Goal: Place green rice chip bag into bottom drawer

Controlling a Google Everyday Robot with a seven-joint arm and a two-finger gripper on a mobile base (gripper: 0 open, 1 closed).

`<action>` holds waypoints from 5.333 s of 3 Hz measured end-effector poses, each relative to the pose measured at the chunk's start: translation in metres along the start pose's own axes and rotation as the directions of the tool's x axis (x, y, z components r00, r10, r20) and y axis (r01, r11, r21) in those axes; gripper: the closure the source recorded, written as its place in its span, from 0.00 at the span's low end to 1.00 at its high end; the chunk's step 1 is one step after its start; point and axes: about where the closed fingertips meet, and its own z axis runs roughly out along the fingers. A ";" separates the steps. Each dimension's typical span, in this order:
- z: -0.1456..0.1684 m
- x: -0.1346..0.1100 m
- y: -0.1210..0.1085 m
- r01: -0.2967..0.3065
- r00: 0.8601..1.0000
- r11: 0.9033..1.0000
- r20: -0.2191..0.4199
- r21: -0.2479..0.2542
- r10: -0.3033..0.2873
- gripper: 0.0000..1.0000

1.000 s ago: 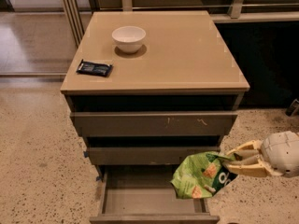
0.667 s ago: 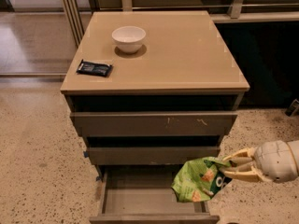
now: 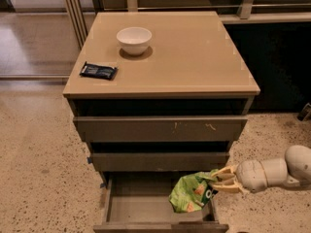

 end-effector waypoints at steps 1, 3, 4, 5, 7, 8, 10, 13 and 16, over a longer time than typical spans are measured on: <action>0.019 0.027 0.006 -0.049 0.998 0.999 0.049 -0.016 0.050 1.00; 0.036 0.049 0.004 -0.017 0.997 1.000 0.073 -0.015 0.018 1.00; 0.068 0.088 -0.005 0.027 0.991 0.999 0.132 -0.021 -0.024 1.00; 0.098 0.126 -0.010 0.041 0.981 0.999 0.192 -0.025 -0.035 1.00; 0.109 0.154 -0.014 0.045 0.991 0.998 0.129 -0.032 -0.041 1.00; 0.123 0.191 -0.033 0.047 0.998 0.999 0.040 -0.021 -0.046 1.00; 0.138 0.229 -0.060 0.063 0.998 0.998 -0.018 0.022 -0.063 1.00; 0.170 0.256 -0.091 0.108 0.991 0.983 -0.099 0.146 -0.094 1.00; 0.197 0.331 -0.109 0.074 0.980 0.989 -0.195 0.126 -0.048 1.00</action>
Offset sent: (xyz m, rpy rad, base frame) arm -0.0029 0.0072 -0.0322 0.0496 0.0464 -0.0048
